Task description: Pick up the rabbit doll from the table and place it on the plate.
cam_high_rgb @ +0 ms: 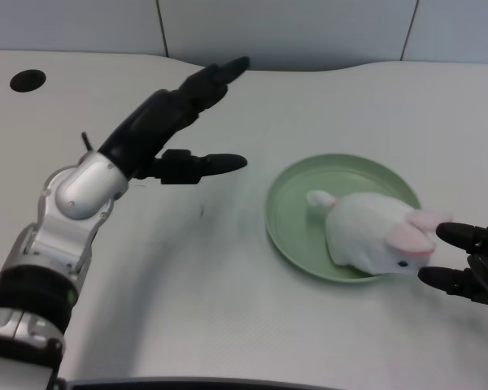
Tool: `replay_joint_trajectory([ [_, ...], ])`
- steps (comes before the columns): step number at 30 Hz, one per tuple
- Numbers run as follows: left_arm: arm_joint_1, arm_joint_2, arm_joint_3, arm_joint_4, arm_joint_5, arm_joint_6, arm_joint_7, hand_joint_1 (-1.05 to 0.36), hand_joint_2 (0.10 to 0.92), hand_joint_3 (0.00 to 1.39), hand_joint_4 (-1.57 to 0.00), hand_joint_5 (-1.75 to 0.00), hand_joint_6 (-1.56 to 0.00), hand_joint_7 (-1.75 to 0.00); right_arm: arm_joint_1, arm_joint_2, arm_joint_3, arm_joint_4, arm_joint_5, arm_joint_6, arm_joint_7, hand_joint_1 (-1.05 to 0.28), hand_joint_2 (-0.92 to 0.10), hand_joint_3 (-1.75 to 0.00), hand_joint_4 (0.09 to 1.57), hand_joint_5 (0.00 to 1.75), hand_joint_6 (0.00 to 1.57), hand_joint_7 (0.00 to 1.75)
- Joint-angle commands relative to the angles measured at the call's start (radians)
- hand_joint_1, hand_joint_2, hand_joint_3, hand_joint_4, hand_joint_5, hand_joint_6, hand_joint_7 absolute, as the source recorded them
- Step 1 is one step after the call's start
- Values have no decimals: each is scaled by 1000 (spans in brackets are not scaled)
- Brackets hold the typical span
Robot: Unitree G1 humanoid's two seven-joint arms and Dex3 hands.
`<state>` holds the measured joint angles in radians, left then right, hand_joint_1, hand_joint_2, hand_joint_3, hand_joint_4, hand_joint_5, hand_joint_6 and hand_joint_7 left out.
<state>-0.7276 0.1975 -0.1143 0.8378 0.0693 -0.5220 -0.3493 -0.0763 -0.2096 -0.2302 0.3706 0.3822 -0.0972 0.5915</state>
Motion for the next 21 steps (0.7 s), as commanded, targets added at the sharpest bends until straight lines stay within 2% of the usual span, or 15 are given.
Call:
replay_joint_trajectory([
  [1,177,2,84,-234,-132,184,-12,-596,921,309,-401,-230,-359,-132,-4,-15,-6,2,-4,5,-6,-342,-921,-187,1009,10,904,5],
  [3,280,-8,118,-368,-213,302,-24,-560,921,313,-462,-276,-407,-139,-7,-15,-6,5,-5,7,-8,-343,-921,-185,1009,9,908,6],
  [4,315,-10,126,-415,-238,344,-27,-534,921,329,-443,-404,-420,-98,-8,-16,-5,6,-5,8,-7,-344,-921,-184,1007,8,909,6],
  [6,386,-15,143,-490,-277,394,-30,-505,921,353,-428,-529,-433,-64,-13,-16,-5,12,-4,10,-5,-346,-921,-185,1005,6,909,6],
  [8,445,-32,167,-545,-324,436,-26,-485,921,357,-459,-584,-458,-66,-15,-18,-4,10,-6,16,-8,-346,-921,-185,1004,6,909,5],
  [11,495,-42,189,-583,-358,467,-30,-471,921,386,-488,-698,-481,-61,-17,-20,-3,7,-7,22,-9,-345,-921,-189,1002,4,914,7],
  [12,515,-44,198,-596,-372,485,-30,-471,921,388,-488,-712,-483,-60,-18,-19,-4,8,-4,24,-10,-345,-921,-189,1002,4,915,7],
  [14,548,-48,214,-615,-401,524,-34,-487,921,388,-426,-846,-529,-68,-21,-17,-6,8,1,29,-9,-343,-921,-185,1010,8,922,10],
  [16,578,-47,231,-626,-437,573,-43,-510,921,383,-390,-1046,-588,-84,-21,-17,-6,4,1,35,-13,-345,-921,-179,1025,15,928,11],
  [17,585,-47,235,-631,-445,588,-45,-513,921,384,-385,-1087,-600,-88,-21,-17,-7,3,0,37,-14,-347,-921,-177,1027,15,929,11],
  [18,596,-43,240,-634,-458,618,-48,-515,921,385,-382,-1109,-607,-89,-22,-18,-7,5,-1,35,-13,-348,-921,-176,1029,16,930,11],
  [19,603,-40,243,-637,-466,640,-50,-509,921,390,-394,-1277,-665,-132,-23,-19,-7,7,-2,32,-11,-352,-921,-174,1025,13,930,10],
  [21,610,-38,250,-644,-473,668,-52,-506,921,392,-395,-1374,-695,-158,-23,-20,-7,9,-2,30,-9,-356,-921,-172,1024,12,930,9],
])
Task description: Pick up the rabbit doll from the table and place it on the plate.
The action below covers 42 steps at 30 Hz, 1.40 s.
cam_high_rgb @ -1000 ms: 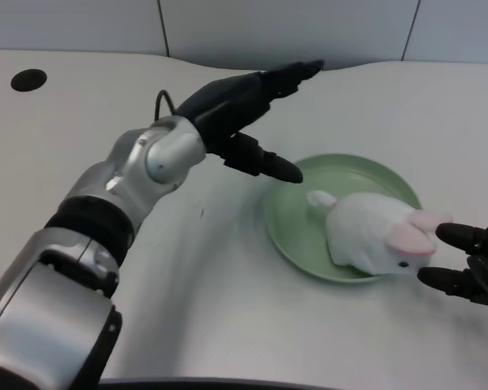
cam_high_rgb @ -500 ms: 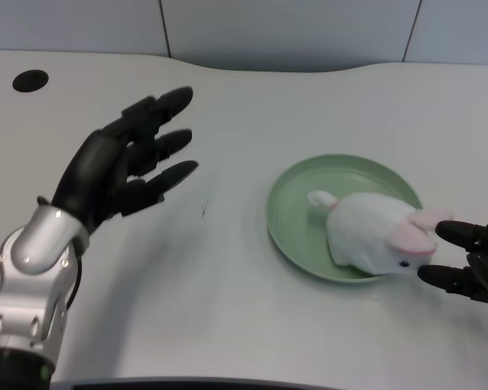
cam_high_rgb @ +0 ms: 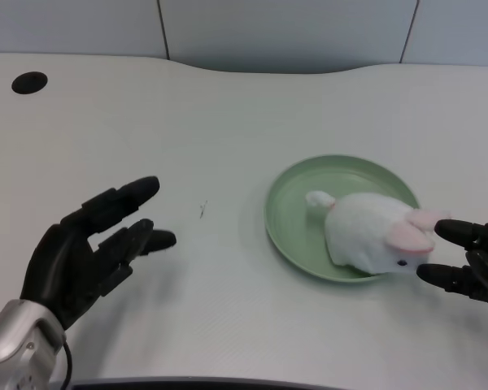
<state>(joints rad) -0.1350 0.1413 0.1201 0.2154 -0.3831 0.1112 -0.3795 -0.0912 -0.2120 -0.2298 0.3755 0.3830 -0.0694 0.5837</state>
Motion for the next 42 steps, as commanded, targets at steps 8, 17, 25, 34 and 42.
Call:
replay_joint_trajectory([
  [8,11,99,-6,26,-3,190,-92,-453,921,512,-368,-1738,-426,-1177,-21,-28,-21,27,8,3,12,-352,-921,-164,1026,11,936,9],
  [17,-1,102,-40,77,68,191,-102,-438,921,507,-508,-1746,-367,-1616,-35,-45,-29,53,9,1,20,-346,-921,-171,1025,7,924,3],
  [25,-28,94,-35,123,83,136,-116,-432,921,506,-557,-1746,-340,-1732,-67,-49,-34,100,3,-4,33,-353,-921,-160,1021,4,928,4],
  [34,-66,85,-17,221,81,31,-146,-444,921,507,-551,-1746,-323,-1736,-99,-49,-30,166,-15,-46,43,-354,-921,-176,1021,3,919,0],
  [42,-95,64,-10,275,72,26,-157,-445,921,497,-545,-1746,-343,-1713,-119,-49,-46,216,-13,-52,40,-364,-921,-153,1039,11,929,4],
])
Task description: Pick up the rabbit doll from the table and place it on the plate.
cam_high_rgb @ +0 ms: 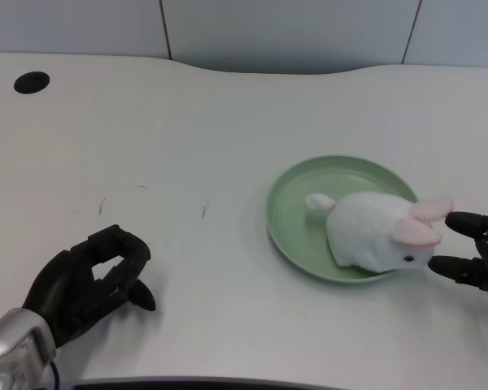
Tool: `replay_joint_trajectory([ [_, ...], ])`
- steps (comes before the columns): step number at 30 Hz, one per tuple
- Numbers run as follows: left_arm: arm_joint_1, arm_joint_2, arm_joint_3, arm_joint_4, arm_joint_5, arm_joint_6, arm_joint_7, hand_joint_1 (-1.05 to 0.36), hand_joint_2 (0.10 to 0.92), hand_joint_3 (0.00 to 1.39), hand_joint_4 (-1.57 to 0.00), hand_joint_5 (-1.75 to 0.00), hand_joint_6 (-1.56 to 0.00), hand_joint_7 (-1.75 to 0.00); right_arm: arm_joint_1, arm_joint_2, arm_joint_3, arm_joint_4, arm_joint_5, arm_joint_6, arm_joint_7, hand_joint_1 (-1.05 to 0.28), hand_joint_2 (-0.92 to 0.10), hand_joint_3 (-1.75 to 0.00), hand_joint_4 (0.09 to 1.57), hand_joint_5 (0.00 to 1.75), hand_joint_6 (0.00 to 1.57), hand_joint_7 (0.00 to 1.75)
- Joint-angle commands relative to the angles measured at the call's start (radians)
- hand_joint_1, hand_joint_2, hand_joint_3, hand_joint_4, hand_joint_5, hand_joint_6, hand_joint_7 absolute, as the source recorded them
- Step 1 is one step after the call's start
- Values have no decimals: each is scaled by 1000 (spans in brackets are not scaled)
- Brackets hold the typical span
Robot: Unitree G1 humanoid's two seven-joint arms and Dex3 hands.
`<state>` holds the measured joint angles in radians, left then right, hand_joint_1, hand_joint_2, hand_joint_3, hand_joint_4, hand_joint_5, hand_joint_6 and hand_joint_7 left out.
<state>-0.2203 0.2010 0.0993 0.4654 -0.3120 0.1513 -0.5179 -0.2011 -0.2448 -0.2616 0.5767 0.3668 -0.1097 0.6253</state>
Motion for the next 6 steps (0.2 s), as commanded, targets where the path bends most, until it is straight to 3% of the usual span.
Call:
replay_joint_trajectory([
  [1,-10,5,9,28,5,-22,-21,-445,921,496,-544,-1746,-339,-1718,-10,-16,-15,17,2,-11,-1,-364,-921,-151,1039,10,930,4],
  [6,-7,10,5,21,11,-24,-21,-447,921,497,-512,-1746,-307,-1708,-11,-15,-18,16,2,-9,2,-371,-921,-141,1036,7,936,6],
])
